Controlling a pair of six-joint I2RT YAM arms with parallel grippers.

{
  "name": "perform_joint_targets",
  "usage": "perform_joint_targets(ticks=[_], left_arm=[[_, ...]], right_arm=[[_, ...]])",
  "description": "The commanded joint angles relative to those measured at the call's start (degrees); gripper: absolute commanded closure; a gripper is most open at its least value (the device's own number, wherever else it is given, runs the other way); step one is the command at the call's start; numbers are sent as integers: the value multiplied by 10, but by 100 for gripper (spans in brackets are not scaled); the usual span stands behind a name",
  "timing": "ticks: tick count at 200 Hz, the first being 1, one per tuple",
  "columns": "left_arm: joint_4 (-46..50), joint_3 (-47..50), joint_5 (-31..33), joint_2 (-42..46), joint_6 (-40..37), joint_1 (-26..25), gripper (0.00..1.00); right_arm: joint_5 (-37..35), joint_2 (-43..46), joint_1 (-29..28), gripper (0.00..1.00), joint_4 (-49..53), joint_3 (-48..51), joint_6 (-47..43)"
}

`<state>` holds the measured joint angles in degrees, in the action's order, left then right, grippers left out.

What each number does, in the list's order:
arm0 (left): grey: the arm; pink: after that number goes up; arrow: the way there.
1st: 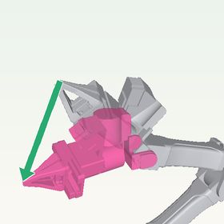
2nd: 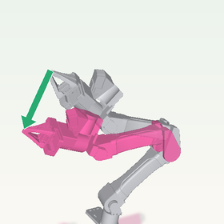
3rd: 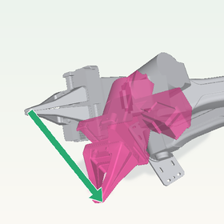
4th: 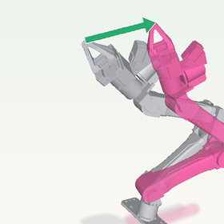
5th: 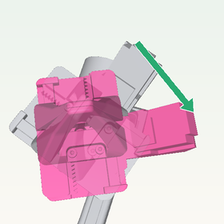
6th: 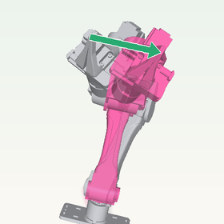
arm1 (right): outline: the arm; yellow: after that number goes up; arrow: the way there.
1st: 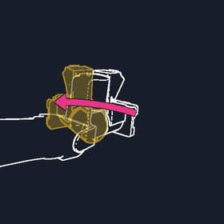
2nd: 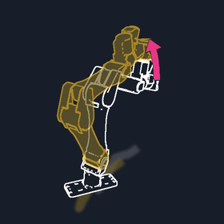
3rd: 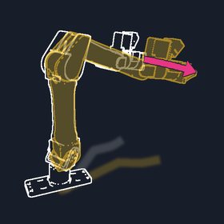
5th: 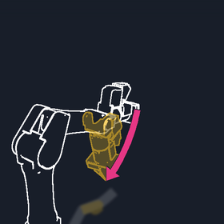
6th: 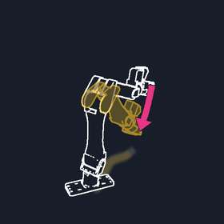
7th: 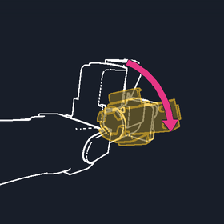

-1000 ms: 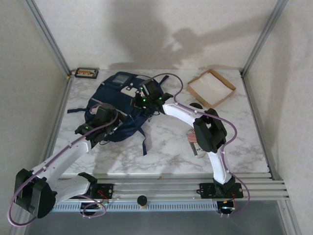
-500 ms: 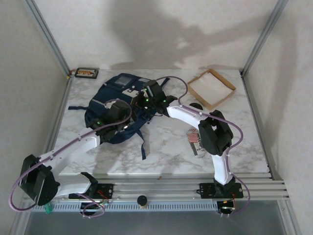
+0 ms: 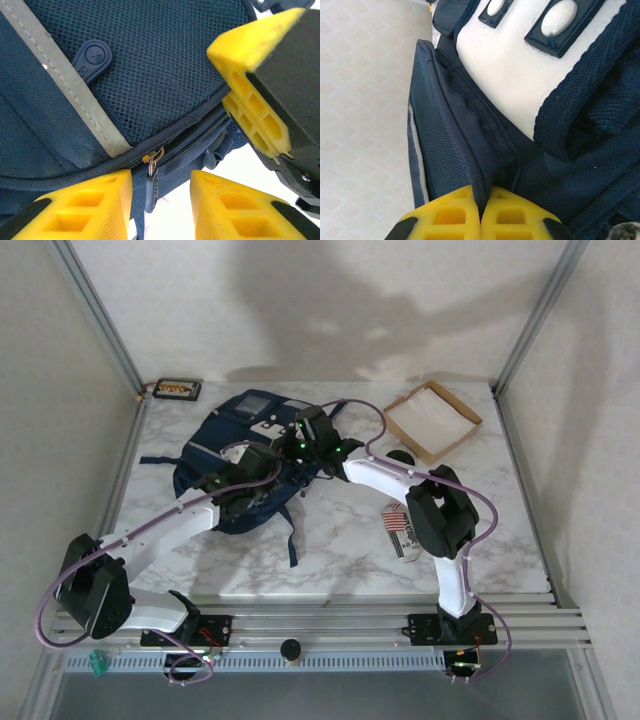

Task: Pack books, pencil case, and school supplies into a backpack

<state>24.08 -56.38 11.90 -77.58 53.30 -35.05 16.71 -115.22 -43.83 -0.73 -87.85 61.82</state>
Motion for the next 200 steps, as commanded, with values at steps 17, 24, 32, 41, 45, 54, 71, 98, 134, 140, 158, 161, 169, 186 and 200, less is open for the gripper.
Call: perform_joint_targets(ticks=[17,24,32,41,45,54,71,98,134,140,158,161,169,186,200], left_arm=[[26,20,44,21,73,-17,64],[33,20,48,17,77,-17,64],[41,17,51,13,80,-17,64],[42,14,53,10,81,-18,63],[41,14,53,9,82,-18,64],[42,10,56,7,87,-19,64],[11,8,51,3,80,-19,62],[27,-25,51,-37,82,-20,63],[5,-46,63,-71,80,-20,64],[6,-51,70,-76,78,-20,65],[11,-63,94,-85,81,-20,69],[12,-63,99,-85,82,-20,70],[12,-65,108,-86,85,-19,73],[7,-64,117,-87,82,-17,83],[8,-65,120,-87,80,-17,89]], right_arm=[[16,61,5,100,-73,8,11],[15,62,5,100,-75,9,10],[15,61,5,100,-75,9,10],[14,61,5,100,-74,9,8],[14,61,5,100,-74,9,7],[12,61,5,100,-72,10,7],[14,61,5,100,-80,13,9],[12,61,5,100,-85,17,14],[10,64,4,100,-94,29,16],[10,64,5,100,-95,32,17],[9,67,5,100,-99,39,18],[9,67,4,100,-100,39,18],[9,67,5,100,-103,42,19],[6,69,5,100,-106,46,20],[3,72,7,100,-108,50,21]])
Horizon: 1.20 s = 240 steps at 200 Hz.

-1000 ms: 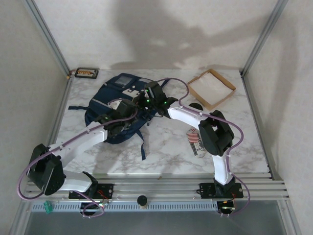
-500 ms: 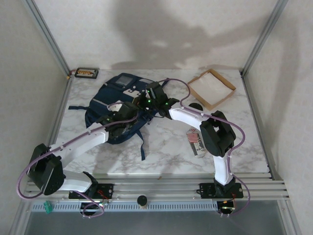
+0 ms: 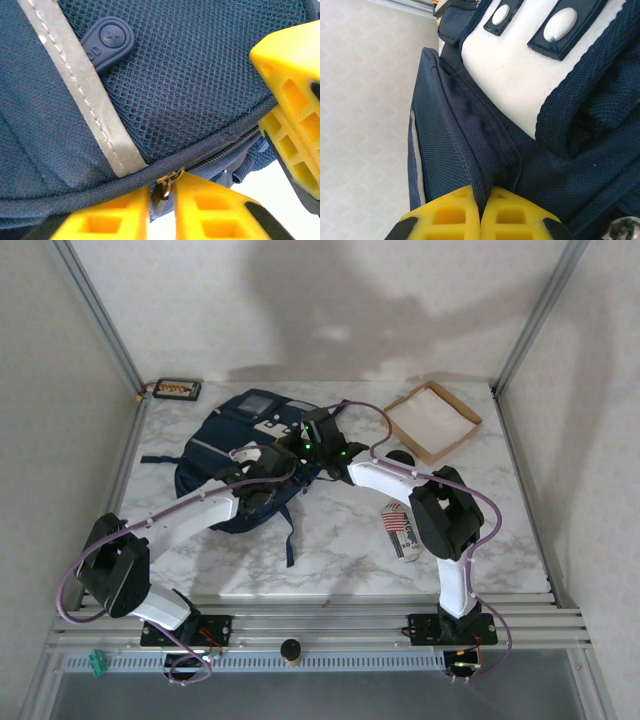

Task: Pack books, pencil case, and school supplies into a backpack

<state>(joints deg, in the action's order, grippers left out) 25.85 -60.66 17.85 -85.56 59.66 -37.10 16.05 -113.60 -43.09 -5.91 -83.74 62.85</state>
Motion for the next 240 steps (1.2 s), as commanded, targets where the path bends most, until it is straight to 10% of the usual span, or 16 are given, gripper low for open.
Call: perform_joint_targets(ticks=[1,189,205,240], left_arm=[[-9,-22,61,-7,16,4,89],[20,112,-47,167,-156,51,100],[-2,111,-69,161,-164,49,100],[-18,101,-82,143,-166,47,100]], right_arm=[[10,56,-1,100,-57,10,10],[68,125,104,100,65,65,-115],[58,134,94,71,85,75,-119],[19,192,60,54,88,146,-77]])
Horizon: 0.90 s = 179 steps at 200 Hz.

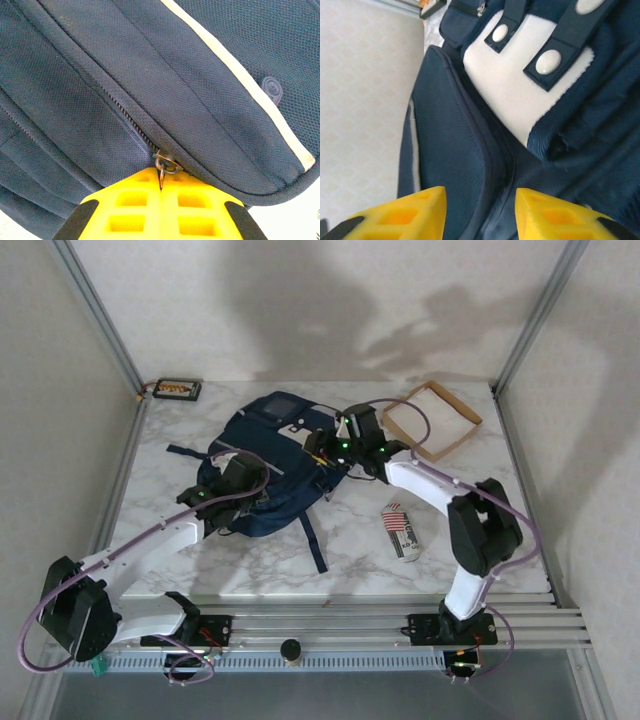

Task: Pack books, pencil case, and school supplies into a backpack

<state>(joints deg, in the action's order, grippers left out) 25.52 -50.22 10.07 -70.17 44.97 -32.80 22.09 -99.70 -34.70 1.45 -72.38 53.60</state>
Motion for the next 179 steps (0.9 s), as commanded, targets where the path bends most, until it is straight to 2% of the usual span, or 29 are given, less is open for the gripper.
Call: perform_joint_targets(ticks=[1,27,87,112,132,150,163,179], left_arm=[[-15,-4,-5,-11,-19,4,100],[-22,1,-5,-12,-23,1,100],[-27,7,-6,-12,-19,0,100],[-25,8,-6,-11,-23,0,100],[-29,12,-6,-14,-23,0,100],[-28,14,-1,-17,-24,0,100],[-25,13,9,-19,-25,0,100],[-18,9,19,-23,-26,0,100]], right_arm=[[-41,54,-25,54,13,34,19],[-27,61,-71,51,-59,87,106],[-79,15,-123,47,-117,70,203],[-108,2,-127,54,-136,80,233],[-130,-19,-134,54,-114,49,229],[-134,-35,-135,62,-131,47,239],[-143,-38,-135,77,-133,47,228],[-166,-37,-136,88,-101,40,201]])
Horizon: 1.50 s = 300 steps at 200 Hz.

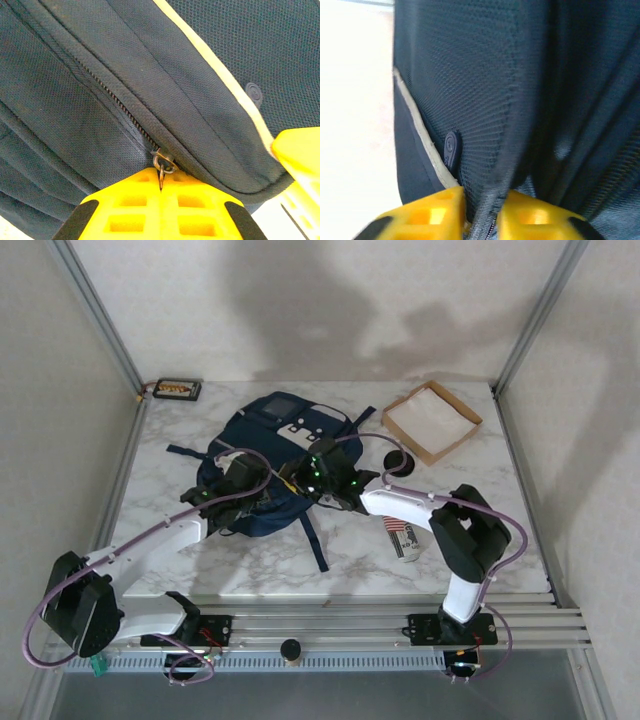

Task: Pack books, pencil case, and school supplies into a backpack

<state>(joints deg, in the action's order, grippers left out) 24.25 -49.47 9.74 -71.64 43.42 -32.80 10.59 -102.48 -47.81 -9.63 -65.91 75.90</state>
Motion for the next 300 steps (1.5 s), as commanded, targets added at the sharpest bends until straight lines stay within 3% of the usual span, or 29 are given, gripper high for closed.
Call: perform_joint_targets(ticks=[1,14,40,69,116,132,165,190,202,222,255,276,300], left_arm=[[-4,1,23,-8,-10,1,100],[11,-6,38,-11,-7,1,100],[53,-15,88,-13,12,4,100],[115,-28,145,-20,41,11,100],[137,-27,150,-20,39,17,100],[123,-18,128,-5,35,16,100],[51,8,11,5,-5,-3,100],[43,-7,15,-26,-11,-19,100],[46,-16,30,-34,-17,-21,100],[38,-18,40,-35,-28,-20,100],[24,-18,31,-41,-29,-19,100],[14,-14,31,-34,-26,-18,100],[7,-15,23,-29,-24,-17,100]], right_arm=[[-53,-9,-4,89,14,-25,-23],[-70,2,-3,100,30,-12,-30],[-83,44,4,100,33,36,-44],[-36,77,34,100,54,65,-79],[36,121,130,100,126,75,-198],[67,122,175,100,152,63,-250],[110,90,236,100,208,20,-344],[106,90,245,100,197,13,-378],[119,93,232,83,203,6,-409],[115,119,209,63,212,4,-486],[120,171,150,42,183,20,-661],[99,170,97,36,188,17,-805],[109,178,51,37,177,29,-945]])
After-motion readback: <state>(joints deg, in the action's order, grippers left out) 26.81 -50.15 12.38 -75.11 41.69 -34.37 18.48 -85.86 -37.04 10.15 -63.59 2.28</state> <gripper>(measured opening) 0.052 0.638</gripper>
